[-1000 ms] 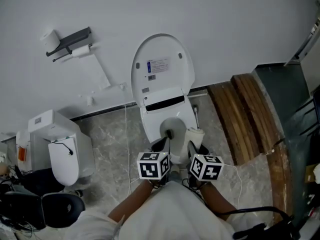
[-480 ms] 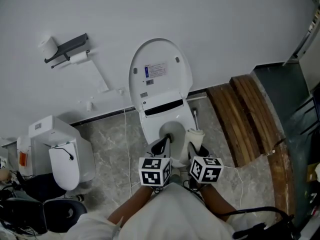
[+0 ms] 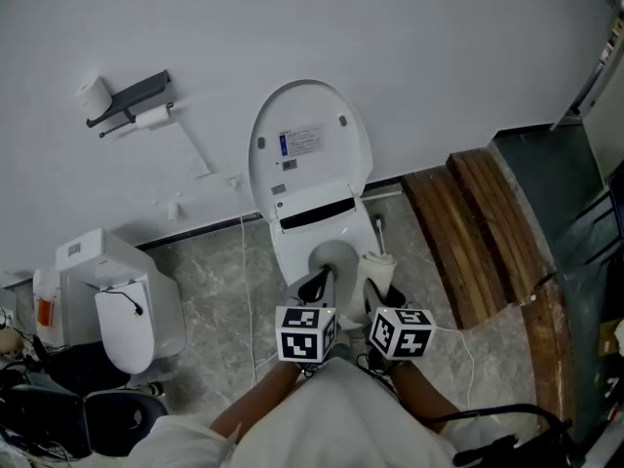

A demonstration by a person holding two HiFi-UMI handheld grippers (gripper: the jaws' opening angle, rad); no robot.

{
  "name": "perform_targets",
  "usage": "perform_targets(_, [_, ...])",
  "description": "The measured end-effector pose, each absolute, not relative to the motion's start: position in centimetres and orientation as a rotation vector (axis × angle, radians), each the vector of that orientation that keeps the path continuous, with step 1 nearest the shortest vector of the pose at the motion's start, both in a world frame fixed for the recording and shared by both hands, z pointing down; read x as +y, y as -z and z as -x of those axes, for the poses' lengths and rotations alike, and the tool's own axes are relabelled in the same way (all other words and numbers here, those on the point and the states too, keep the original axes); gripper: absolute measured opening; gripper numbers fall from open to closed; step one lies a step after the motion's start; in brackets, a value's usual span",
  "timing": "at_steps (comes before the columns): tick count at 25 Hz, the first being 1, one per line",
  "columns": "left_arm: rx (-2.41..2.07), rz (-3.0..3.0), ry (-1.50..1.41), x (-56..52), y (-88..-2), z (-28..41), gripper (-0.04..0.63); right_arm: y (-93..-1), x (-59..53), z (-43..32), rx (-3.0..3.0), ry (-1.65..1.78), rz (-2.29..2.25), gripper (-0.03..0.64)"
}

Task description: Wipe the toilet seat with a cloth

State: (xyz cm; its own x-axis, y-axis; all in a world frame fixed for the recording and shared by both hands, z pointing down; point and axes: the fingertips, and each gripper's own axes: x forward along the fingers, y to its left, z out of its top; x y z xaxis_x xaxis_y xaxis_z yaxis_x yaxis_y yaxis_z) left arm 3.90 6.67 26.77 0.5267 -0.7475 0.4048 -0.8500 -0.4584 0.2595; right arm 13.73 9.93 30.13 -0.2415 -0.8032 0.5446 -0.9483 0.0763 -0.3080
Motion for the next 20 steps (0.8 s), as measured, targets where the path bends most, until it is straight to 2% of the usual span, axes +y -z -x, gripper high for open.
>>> perform_targets(20, [-1.310, -2.318, -0.332, 5.93, -27.05, -4.66, 0.011, -30.45, 9.40, -14.47, -2.106, -0.917, -1.751, 0.100])
